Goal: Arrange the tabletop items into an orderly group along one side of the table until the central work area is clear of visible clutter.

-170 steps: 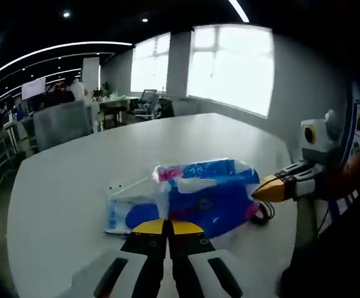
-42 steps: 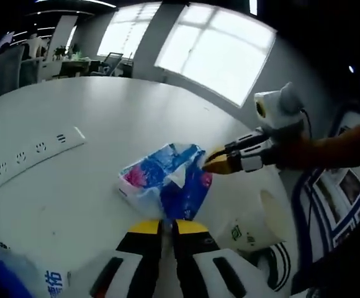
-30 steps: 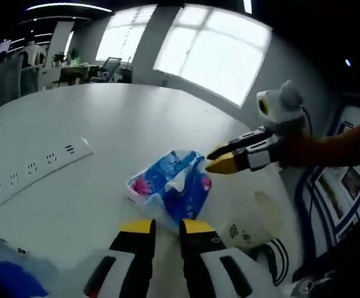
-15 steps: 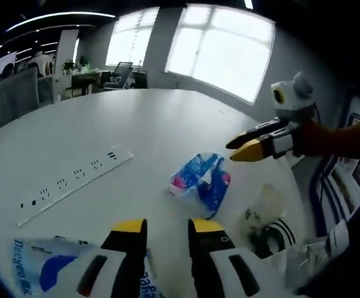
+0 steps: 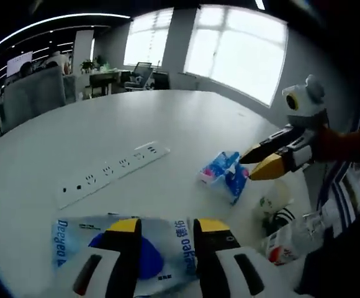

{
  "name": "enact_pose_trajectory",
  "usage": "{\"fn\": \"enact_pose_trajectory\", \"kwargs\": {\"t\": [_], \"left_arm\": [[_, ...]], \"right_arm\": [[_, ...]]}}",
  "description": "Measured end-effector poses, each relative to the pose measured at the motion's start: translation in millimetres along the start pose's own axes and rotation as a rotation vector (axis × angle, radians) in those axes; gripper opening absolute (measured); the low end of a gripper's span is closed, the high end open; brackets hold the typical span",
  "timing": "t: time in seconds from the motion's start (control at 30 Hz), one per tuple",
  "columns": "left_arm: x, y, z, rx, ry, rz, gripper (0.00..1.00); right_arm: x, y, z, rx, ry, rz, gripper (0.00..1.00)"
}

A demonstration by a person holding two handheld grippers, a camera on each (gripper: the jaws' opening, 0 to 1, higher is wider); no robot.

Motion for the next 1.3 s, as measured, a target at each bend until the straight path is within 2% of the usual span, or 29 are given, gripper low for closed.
{"fn": "enact_pose_trajectory", "kwargs": {"t": [0.13,0.3,0.37,0.53,0.6,0.87,0.97,1.1,1.17,1.3], "left_arm": [[-21.2,8.9,-11,-0.012,-0.043,0.009,0.36],[-47.8,21.0,-24,-0.022,-0.083,-0.004,0.37],[-62.8,28.1,-30,-0.027,-0.11,-0.023,0.38],[-84.5,39.8,-36,-0.027,-0.127,-0.094,0.39],[-93.7,42.9,-37,-0.024,-0.148,-0.11,0.4],[-117.1,58.3,-28,-0.057,-0.176,-0.159,0.4],[-120.1,67.2,-22,-0.083,-0.169,-0.171,0.39],[-123.5,75.3,-16,-0.105,-0.17,-0.182,0.35],[-124.4,77.9,-13,-0.11,-0.18,-0.173,0.31],[-128.0,82.7,-6,-0.128,-0.181,-0.182,0.3]], "right_arm": [[-13,3.7,11,-0.046,-0.03,0.008,0.33],[-17,3.6,28,-0.079,-0.041,0.008,0.34],[-19,4.3,30,-0.094,-0.052,0.015,0.35],[-22,3.0,45,-0.121,-0.089,0.059,0.36],[-26,4.2,44,-0.125,-0.098,0.068,0.36],[-40,12.5,60,-0.181,-0.135,0.081,0.35],[-41,13.2,65,-0.194,-0.148,0.091,0.33],[-42,13.0,71,-0.201,-0.158,0.084,0.26],[-45,14.2,74,-0.213,-0.181,0.102,0.25],[-51,16.6,79,-0.237,-0.213,0.122,0.24]]}}
Point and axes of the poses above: the point that each gripper's makers call its tool centre point, and the gripper's own axes: z roughly forward along the fingers, x roughly to its right, y roughly out of its underside, the point moved 2 cm from there along -z, roughly backward along the fingers, and after that the axes turned 15 degrees about -x, right-handed, at the moved point
